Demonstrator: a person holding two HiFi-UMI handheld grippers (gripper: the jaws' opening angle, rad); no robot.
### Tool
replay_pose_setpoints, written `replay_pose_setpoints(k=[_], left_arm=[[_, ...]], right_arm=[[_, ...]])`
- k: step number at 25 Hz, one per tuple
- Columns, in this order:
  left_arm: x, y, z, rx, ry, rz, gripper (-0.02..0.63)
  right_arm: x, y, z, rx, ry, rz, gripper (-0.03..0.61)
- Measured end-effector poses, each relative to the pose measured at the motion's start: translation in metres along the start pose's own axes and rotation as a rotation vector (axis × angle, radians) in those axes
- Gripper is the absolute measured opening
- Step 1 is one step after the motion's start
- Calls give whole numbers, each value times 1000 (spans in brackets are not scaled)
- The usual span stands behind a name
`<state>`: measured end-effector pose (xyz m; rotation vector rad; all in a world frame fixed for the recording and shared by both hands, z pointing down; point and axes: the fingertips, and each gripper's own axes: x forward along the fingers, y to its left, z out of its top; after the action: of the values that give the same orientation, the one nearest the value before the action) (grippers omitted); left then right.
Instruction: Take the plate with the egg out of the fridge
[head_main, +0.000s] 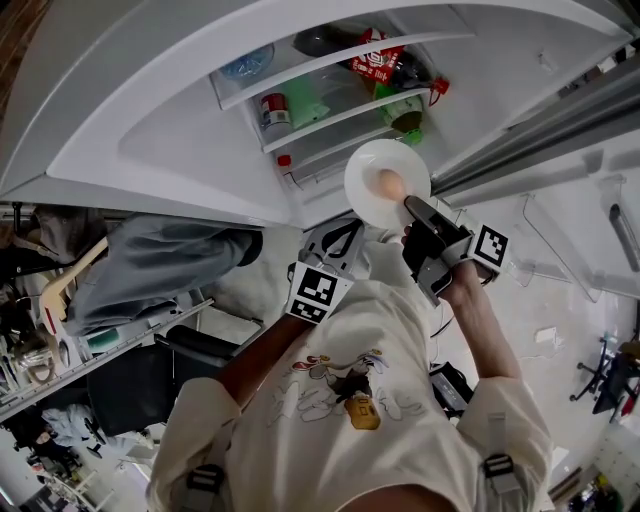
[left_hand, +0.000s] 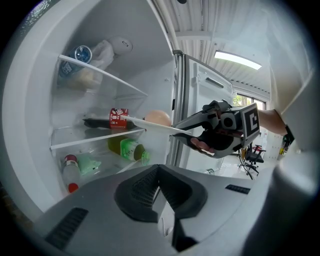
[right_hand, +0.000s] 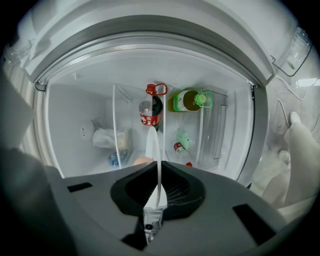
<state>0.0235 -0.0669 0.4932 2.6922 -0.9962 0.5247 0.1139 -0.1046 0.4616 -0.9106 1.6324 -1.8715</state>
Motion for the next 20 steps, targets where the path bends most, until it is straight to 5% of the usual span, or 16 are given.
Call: replay_pose_setpoints(k=[20], left_arm=[[-22,13,29,-24,-89,45,9]], right_arm=[[-44,12,0,-8,-81,3,26]])
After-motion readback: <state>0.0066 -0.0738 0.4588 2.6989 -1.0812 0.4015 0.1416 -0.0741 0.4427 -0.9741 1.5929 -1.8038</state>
